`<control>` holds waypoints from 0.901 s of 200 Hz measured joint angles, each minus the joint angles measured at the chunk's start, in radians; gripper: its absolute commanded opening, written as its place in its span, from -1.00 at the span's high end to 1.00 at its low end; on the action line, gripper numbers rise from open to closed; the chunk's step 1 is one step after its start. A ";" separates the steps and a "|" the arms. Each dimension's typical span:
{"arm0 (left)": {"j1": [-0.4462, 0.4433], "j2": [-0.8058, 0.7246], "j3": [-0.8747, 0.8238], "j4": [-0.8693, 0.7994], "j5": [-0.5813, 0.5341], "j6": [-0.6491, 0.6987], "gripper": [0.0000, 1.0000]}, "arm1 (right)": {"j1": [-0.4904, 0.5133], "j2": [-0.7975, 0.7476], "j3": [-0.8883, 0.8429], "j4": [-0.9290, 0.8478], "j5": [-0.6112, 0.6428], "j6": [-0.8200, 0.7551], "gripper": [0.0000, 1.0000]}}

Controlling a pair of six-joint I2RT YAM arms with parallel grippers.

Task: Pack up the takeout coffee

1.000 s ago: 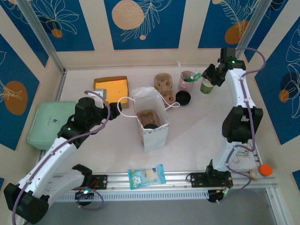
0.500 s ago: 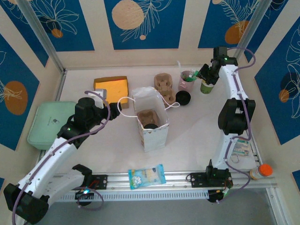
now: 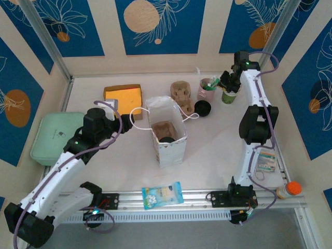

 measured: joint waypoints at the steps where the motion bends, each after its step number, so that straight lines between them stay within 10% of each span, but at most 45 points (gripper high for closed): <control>1: 0.000 0.000 0.000 0.000 0.000 0.000 -0.40 | 0.000 0.000 0.000 0.000 0.000 -0.001 0.59; 73: 0.002 0.002 0.007 -0.003 -0.007 0.000 -0.40 | 0.036 0.000 0.021 -0.022 0.055 -0.026 0.84; 180: 0.002 0.002 0.008 -0.023 -0.011 0.019 -0.40 | 0.053 -0.017 0.055 -0.039 0.145 -0.063 0.30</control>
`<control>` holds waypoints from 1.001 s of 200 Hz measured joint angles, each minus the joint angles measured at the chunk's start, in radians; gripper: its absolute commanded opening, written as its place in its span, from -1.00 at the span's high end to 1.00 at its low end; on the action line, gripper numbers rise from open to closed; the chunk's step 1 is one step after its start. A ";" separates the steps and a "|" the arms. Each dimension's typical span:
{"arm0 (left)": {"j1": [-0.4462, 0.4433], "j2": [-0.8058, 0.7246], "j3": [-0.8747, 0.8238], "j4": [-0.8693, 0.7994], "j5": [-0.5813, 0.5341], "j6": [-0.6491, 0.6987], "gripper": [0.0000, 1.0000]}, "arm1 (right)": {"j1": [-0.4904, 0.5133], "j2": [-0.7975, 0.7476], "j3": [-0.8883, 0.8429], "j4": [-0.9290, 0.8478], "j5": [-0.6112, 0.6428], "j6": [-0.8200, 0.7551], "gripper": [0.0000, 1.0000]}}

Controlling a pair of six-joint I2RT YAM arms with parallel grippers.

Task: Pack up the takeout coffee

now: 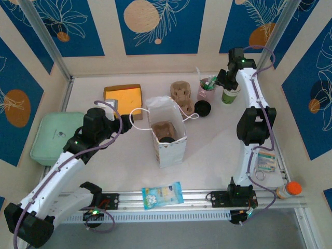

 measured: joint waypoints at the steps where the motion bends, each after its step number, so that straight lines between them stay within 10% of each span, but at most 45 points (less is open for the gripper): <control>1: 0.000 0.000 0.000 0.000 0.000 0.000 -0.40 | 0.000 0.000 0.000 0.000 0.001 0.000 0.30; 103: 0.000 -0.005 0.007 -0.014 -0.008 0.006 -0.40 | 0.005 0.013 0.031 -0.004 0.029 -0.035 0.70; 200: 0.000 -0.005 0.013 -0.014 -0.011 0.006 -0.40 | 0.029 0.012 0.039 -0.015 0.079 -0.052 0.50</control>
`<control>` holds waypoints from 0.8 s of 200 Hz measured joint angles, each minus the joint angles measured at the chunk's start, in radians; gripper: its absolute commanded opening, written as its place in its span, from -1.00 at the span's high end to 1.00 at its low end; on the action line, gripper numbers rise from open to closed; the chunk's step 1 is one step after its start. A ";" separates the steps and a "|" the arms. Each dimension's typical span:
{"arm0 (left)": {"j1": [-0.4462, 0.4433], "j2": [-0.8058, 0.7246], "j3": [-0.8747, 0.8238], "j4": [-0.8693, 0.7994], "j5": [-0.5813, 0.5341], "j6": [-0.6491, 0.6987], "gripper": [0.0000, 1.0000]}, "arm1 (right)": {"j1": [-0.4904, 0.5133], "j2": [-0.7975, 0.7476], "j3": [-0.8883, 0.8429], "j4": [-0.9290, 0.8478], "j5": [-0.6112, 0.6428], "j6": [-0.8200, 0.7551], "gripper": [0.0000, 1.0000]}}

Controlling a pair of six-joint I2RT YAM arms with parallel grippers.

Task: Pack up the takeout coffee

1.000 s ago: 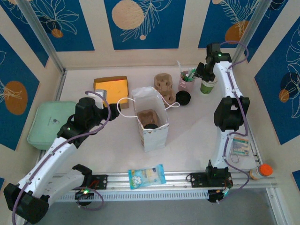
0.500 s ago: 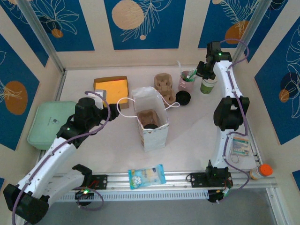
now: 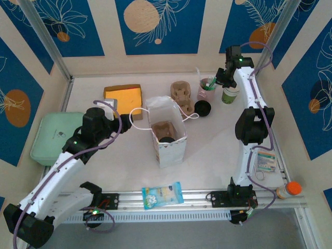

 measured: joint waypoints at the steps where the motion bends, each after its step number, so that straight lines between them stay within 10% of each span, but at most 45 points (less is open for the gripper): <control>1: 0.000 0.000 0.000 0.000 0.000 0.000 -0.40 | 0.000 0.000 0.000 -0.001 0.002 0.000 0.49; 160: 0.000 -0.025 0.001 -0.008 -0.005 0.000 -0.40 | -0.003 -0.002 0.047 -0.032 0.018 0.000 0.57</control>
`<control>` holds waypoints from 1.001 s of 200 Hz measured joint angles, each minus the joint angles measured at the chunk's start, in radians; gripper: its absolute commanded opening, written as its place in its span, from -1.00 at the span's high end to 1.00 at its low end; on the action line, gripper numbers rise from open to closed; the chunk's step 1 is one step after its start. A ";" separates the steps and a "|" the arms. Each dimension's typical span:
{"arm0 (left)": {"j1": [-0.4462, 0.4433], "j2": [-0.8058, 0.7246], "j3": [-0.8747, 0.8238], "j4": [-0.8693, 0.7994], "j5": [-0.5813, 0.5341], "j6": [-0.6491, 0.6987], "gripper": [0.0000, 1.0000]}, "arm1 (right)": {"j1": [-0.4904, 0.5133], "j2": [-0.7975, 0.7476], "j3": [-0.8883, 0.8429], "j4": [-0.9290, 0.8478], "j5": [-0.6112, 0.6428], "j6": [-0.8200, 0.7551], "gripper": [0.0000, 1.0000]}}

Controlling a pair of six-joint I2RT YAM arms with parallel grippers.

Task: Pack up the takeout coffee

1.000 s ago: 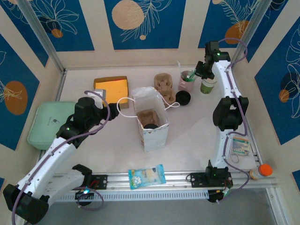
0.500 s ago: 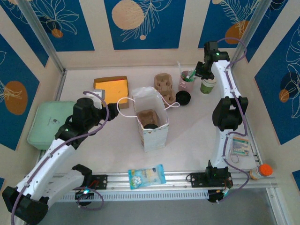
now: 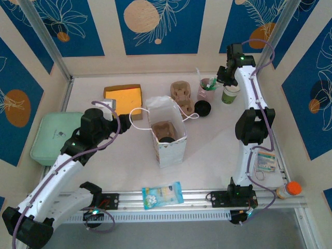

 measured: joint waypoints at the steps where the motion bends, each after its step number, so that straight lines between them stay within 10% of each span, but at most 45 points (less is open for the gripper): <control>1: 0.000 0.000 0.000 0.000 0.000 0.000 -0.40 | 0.000 0.000 0.000 -0.001 0.000 0.000 0.57; 200: 0.000 0.000 0.012 -0.001 -0.003 0.000 -0.40 | 0.010 -0.048 -0.069 0.000 0.011 0.001 0.64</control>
